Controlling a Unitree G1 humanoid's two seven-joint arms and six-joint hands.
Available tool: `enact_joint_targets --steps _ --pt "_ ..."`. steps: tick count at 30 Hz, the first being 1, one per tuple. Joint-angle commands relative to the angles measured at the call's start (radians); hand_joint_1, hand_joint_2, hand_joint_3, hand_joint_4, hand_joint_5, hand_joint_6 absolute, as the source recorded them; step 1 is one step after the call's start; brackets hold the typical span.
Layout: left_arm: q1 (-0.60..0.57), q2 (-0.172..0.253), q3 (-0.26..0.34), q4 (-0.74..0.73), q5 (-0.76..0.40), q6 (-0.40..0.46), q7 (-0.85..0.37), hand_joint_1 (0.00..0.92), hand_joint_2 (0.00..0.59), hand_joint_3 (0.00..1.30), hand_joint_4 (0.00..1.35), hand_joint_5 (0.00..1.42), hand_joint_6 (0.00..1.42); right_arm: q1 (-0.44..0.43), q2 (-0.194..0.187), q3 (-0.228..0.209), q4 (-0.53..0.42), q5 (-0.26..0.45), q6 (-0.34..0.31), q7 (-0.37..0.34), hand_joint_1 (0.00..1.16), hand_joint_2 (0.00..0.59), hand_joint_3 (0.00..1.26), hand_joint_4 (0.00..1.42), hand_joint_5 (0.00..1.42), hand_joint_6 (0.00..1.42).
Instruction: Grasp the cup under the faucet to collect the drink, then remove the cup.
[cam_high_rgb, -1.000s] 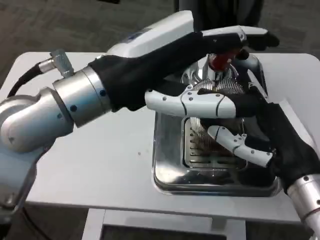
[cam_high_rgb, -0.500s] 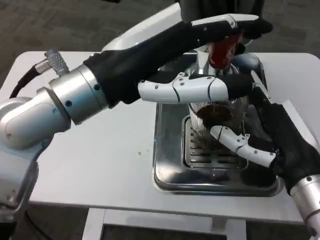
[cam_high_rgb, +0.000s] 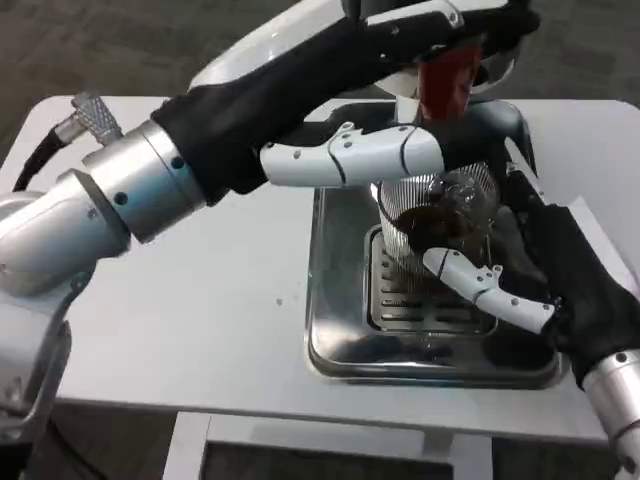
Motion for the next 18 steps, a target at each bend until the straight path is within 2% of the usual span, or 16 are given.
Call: enact_joint_targets --steps 1,12,18 --pt "0.000 0.008 0.036 -0.025 -0.024 0.003 0.000 0.162 0.135 0.18 0.17 0.26 0.24 0.013 0.004 0.003 -0.011 0.001 0.004 -0.002 0.60 0.268 0.00 0.01 0.06 0.13" --pt "0.020 0.004 0.087 -0.092 -0.056 0.019 0.016 0.168 0.146 0.19 0.18 0.27 0.26 0.016 -0.001 -0.006 -0.005 0.004 -0.004 -0.001 0.60 0.269 0.00 0.01 0.06 0.13" --pt "0.067 0.020 0.124 -0.159 -0.073 0.048 0.017 0.169 0.147 0.20 0.20 0.29 0.28 0.019 -0.002 -0.013 -0.010 0.006 -0.004 0.000 0.60 0.269 0.00 0.01 0.06 0.13"
